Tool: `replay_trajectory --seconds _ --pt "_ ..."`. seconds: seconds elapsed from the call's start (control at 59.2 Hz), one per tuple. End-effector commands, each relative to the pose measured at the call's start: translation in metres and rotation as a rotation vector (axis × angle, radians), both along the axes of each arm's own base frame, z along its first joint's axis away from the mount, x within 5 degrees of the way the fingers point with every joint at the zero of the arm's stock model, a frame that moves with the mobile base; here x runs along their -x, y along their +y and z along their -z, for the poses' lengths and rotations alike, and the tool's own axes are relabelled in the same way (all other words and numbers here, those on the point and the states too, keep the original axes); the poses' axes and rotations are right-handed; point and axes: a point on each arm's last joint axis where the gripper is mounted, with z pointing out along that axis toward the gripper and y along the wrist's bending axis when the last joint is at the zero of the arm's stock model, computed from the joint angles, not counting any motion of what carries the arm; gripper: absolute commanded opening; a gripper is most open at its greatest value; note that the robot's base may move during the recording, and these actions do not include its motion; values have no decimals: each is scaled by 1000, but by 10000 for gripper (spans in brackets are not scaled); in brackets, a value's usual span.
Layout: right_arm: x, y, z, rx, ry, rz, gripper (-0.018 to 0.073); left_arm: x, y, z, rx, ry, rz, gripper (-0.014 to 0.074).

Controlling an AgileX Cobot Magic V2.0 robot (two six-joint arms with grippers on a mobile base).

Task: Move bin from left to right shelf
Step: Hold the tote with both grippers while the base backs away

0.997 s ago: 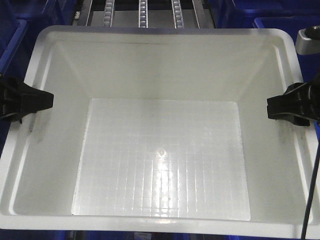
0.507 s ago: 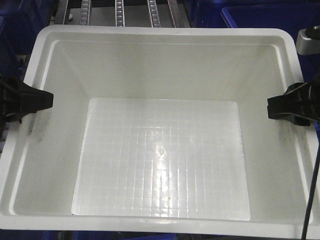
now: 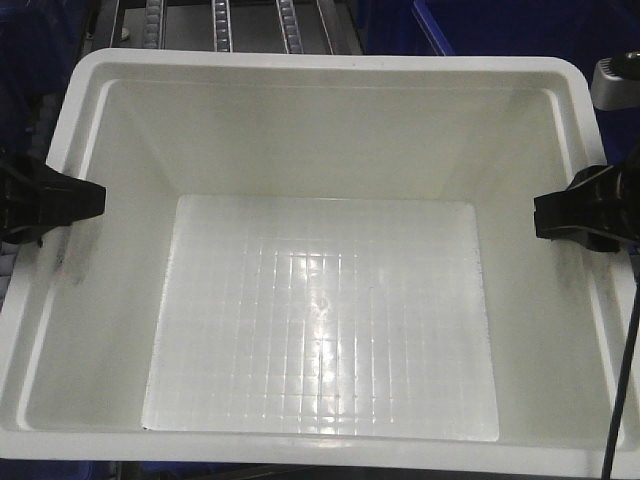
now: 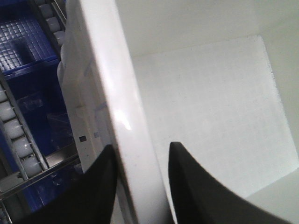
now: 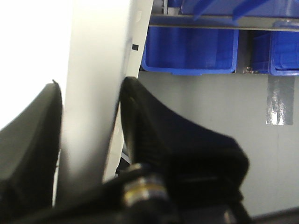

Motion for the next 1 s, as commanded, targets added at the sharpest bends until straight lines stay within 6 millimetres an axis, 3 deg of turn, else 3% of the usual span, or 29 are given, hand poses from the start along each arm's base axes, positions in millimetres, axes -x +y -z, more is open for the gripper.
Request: replay_trajectory --seconds 0.0,0.981 --pt "2 6 -28 -99 -176 -17 -4 6 -7 -28 105 -119 22 -4" --pt "2 6 -28 -99 -176 -17 -4 6 -7 -28 105 -119 22 -4"
